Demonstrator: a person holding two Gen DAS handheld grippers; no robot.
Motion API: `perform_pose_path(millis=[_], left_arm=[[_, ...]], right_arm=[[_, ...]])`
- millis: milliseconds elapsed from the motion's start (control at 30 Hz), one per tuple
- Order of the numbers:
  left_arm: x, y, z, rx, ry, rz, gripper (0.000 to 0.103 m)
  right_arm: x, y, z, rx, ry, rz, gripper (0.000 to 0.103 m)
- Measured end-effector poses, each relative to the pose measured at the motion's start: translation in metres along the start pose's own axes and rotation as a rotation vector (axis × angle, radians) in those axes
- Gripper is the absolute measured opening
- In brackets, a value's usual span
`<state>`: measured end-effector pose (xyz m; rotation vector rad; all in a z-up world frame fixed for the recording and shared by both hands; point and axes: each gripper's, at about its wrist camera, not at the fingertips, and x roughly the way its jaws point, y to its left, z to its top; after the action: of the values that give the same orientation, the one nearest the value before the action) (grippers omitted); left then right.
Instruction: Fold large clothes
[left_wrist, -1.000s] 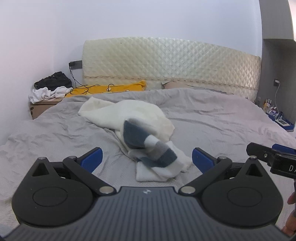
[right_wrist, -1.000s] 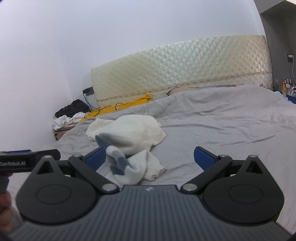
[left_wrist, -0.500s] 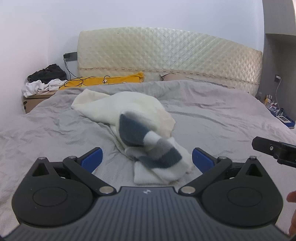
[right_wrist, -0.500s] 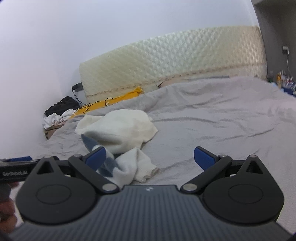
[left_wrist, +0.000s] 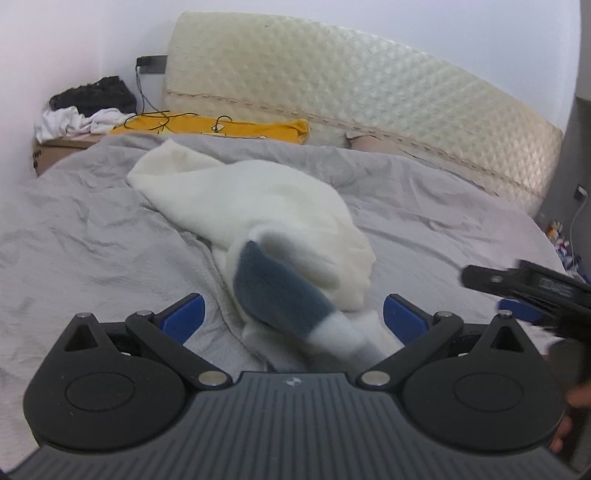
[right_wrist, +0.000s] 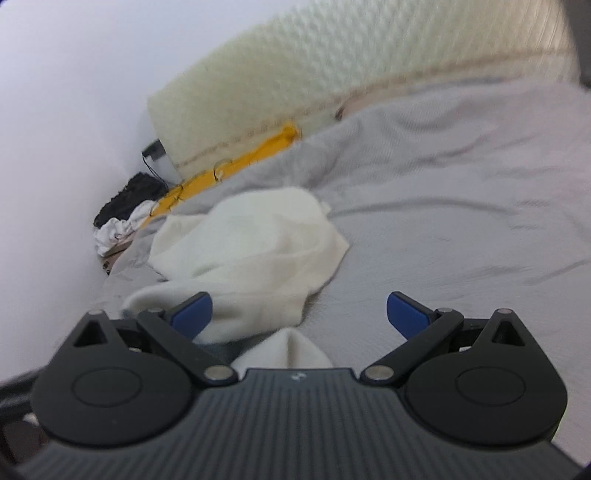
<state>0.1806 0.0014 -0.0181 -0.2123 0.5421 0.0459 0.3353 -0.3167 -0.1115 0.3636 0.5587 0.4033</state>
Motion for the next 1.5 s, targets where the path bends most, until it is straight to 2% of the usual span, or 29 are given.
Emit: perform_pose_path(millis=[133, 267, 333, 400, 433, 500, 767, 833, 900, 933, 967, 1000, 1033, 1100, 1167, 1233, 1333, 1500], left_arm=[[0.043, 0.02, -0.006, -0.024, 0.019, -0.008, 0.103], [0.082, 0.038, -0.007, -0.145, 0.069, -0.117, 0.102], [0.093, 0.037, -0.008, -0.143, 0.073, -0.154, 0.099], [0.102, 0.034, -0.009, -0.115, 0.05, -0.143, 0.098], [0.109, 0.032, -0.009, -0.109, 0.063, -0.137, 0.096], [0.123, 0.033, -0.01, -0.135, 0.097, -0.17, 0.091], [0.171, 0.043, -0.023, -0.174, 0.142, -0.118, 0.082], [0.18, 0.043, -0.026, -0.179, 0.16, -0.111, 0.076], [0.182, 0.044, -0.027, -0.168, 0.152, -0.095, 0.071], [0.182, 0.046, -0.027, -0.176, 0.147, -0.092, 0.066], [0.183, 0.048, -0.028, -0.182, 0.144, -0.088, 0.063], [0.183, 0.05, -0.029, -0.18, 0.145, -0.088, 0.058], [0.182, 0.053, -0.029, -0.169, 0.143, -0.091, 0.052], [0.181, 0.063, -0.029, -0.199, 0.148, -0.085, 0.043], [0.179, 0.077, -0.027, -0.26, 0.149, -0.104, 0.036], [0.174, 0.086, -0.023, -0.271, 0.138, -0.099, 0.027], [0.164, 0.103, -0.015, -0.311, 0.097, -0.05, 0.013], [0.14, 0.132, -0.005, -0.383, 0.037, -0.006, 0.01]], right_arm=[[0.075, -0.022, 0.008, 0.058, 0.046, 0.057, 0.099], [0.143, -0.047, 0.026, 0.122, 0.049, 0.088, 0.098], [0.172, -0.056, 0.038, 0.127, 0.054, 0.101, 0.093], [0.198, -0.059, 0.047, 0.078, 0.085, 0.107, 0.091], [0.211, -0.06, 0.05, 0.062, 0.106, 0.111, 0.085], [0.233, -0.067, 0.053, 0.067, 0.147, 0.116, 0.079], [0.28, -0.063, 0.066, 0.022, 0.203, 0.255, 0.074], [0.282, -0.055, 0.065, -0.029, 0.186, 0.254, 0.074], [0.289, -0.045, 0.065, -0.068, 0.216, 0.265, 0.075], [0.291, -0.043, 0.066, -0.067, 0.23, 0.261, 0.071], [0.293, -0.043, 0.069, -0.044, 0.244, 0.261, 0.065], [0.294, -0.045, 0.071, -0.021, 0.256, 0.256, 0.042], [0.293, -0.048, 0.076, 0.019, 0.273, 0.236, 0.026], [0.286, -0.052, 0.082, 0.062, 0.269, 0.22, 0.018], [0.268, -0.049, 0.088, 0.065, 0.244, 0.209, 0.016], [0.248, -0.043, 0.093, 0.04, 0.219, 0.193, 0.015], [0.205, -0.033, 0.101, 0.022, 0.173, 0.199, 0.014], [0.141, -0.008, 0.103, -0.003, 0.115, 0.197, 0.014]])
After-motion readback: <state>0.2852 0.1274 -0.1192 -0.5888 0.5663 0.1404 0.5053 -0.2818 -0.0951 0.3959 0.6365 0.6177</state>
